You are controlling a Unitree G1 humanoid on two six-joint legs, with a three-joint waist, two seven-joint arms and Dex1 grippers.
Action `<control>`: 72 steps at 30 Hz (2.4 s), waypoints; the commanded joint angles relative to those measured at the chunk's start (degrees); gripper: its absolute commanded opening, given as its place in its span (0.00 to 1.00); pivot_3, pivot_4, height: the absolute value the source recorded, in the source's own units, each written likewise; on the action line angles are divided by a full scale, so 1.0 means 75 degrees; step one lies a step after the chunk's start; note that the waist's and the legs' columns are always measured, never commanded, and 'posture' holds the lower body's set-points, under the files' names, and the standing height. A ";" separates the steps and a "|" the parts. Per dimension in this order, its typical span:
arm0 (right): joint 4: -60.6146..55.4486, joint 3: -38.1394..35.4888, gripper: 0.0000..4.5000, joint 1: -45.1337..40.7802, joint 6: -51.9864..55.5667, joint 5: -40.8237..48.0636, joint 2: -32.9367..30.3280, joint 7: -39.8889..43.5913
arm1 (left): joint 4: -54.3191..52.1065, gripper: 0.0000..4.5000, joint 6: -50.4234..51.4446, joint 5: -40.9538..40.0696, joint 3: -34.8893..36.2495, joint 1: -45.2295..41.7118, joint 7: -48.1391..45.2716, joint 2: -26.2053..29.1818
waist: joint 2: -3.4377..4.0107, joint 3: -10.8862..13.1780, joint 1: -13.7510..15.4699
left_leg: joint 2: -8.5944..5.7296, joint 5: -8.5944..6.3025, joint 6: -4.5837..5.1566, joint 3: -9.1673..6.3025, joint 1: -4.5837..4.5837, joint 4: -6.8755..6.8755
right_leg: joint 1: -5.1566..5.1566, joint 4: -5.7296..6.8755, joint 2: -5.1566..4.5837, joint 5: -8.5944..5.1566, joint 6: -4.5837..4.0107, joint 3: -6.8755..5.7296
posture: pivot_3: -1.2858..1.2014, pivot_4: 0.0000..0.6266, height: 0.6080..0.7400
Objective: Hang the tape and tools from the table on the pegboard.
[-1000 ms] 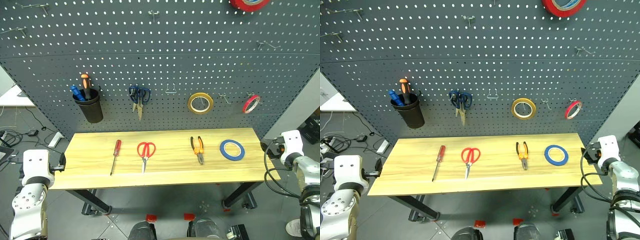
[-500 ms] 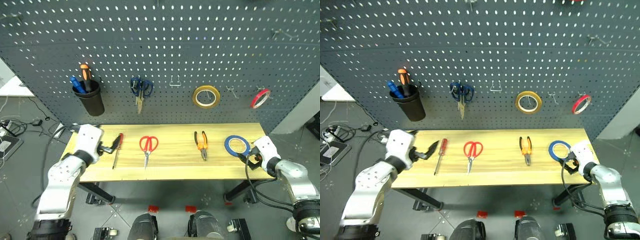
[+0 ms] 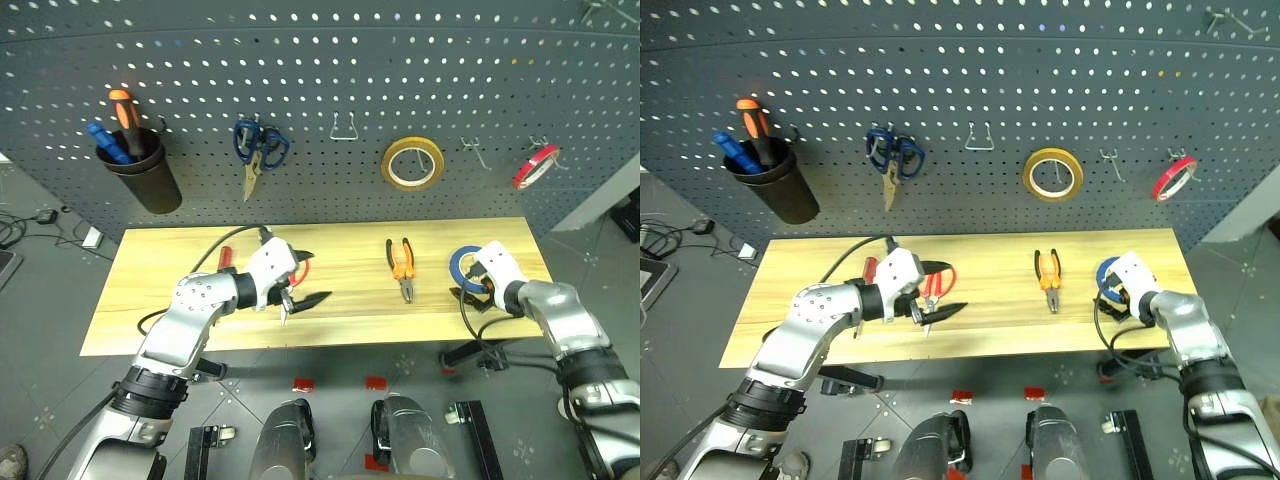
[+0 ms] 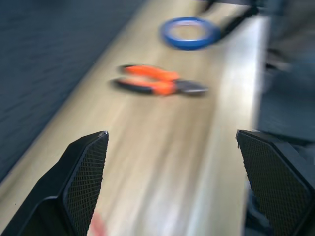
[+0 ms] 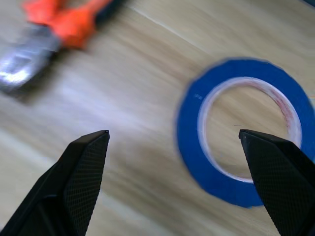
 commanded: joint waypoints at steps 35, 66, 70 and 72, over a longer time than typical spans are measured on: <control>-0.4111 -0.0745 0.15 0.2716 -0.1507 -0.1748 -0.0486 -0.1487 | -0.0624 0.98 -0.0061 -0.0213 -0.0240 -0.0244 0.0224 -0.1277 | -0.0021 0.0216 0.0069 | -0.0005 -0.0004 -0.0009 0.0013 -0.0012 -0.0007 | -0.0013 0.0002 -0.0019 -0.0005 0.0051 0.0004 | 0.42 0.47 1.00; -0.2550 -0.0473 0.37 0.0303 -0.4794 -0.2086 0.0400 -0.3044 | 0.0158 0.98 -0.0590 -0.0054 0.0268 -0.1038 0.1140 -0.2039 | -0.0037 0.0223 -0.0227 | -0.0008 -0.0011 -0.0009 0.0023 -0.0004 0.0004 | -0.0010 0.0001 -0.0013 -0.0003 0.0065 0.0021 | 0.41 0.45 1.00; -0.3385 -0.0605 0.65 0.1096 -0.4094 -0.1829 0.0668 -0.3034 | 0.0262 0.98 -0.0834 0.0158 0.0215 -0.0646 0.0866 -0.1472 | -0.0036 0.0222 -0.0185 | -0.0005 -0.0011 -0.0009 0.0020 -0.0003 0.0005 | -0.0009 0.0004 -0.0013 -0.0003 0.0065 0.0019 | 0.41 0.46 1.00; -0.3892 -0.0655 0.81 0.1471 -0.3634 -0.1685 0.0835 -0.2982 | 0.0253 0.98 -0.0913 0.0206 0.0164 -0.0460 0.0635 -0.1169 | -0.0035 0.0222 -0.0183 | 0.0001 -0.0011 -0.0010 0.0019 -0.0003 0.0002 | -0.0009 0.0004 -0.0011 -0.0004 0.0065 0.0016 | 0.41 0.46 1.00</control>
